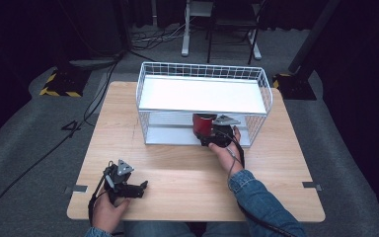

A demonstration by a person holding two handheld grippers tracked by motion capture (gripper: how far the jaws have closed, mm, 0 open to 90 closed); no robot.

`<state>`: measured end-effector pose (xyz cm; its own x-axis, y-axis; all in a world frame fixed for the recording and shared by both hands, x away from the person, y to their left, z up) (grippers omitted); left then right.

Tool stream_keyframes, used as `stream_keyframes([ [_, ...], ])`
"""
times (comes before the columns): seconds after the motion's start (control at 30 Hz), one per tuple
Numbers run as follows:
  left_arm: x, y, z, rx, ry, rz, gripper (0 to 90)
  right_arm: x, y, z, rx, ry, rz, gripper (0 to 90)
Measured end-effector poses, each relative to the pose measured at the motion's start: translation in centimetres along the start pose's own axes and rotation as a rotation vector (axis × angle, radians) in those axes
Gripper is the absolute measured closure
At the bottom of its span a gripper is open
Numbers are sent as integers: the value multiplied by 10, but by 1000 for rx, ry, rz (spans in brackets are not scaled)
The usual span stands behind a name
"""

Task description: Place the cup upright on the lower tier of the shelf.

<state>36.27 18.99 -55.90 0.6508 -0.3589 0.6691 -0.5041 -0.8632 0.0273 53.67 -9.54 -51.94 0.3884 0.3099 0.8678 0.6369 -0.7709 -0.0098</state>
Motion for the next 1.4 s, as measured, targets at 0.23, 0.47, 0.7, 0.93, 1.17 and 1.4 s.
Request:
stream_keyframes([
  [0.23,2,0,1,4,-1,-1,5,-2,-2,-22,20,4,2,150],
  [0.47,1,0,1,6,-1,-7,5,-4,-4,-46,44,8,9,150],
  [0.7,1,1,1,7,0,-7,5,-2,-8,-72,80,10,-25,151],
  [0.93,0,1,0,11,0,-8,5,-2,-10,-97,111,6,-58,151],
  [1.17,-1,2,-1,8,1,-10,5,-6,-2,-121,120,2,-61,151],
  [1.4,-1,2,-1,8,1,-10,5,-13,8,-146,114,1,-51,154],
])
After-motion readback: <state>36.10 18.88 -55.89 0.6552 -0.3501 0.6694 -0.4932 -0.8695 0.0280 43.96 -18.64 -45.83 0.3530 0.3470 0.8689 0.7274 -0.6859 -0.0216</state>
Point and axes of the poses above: each handheld gripper's, and its own axes: z roughly forward along the jaws, x roughly out of its top, y roughly to its right, the point moved 7 cm from there along z, roughly forward along the jaws
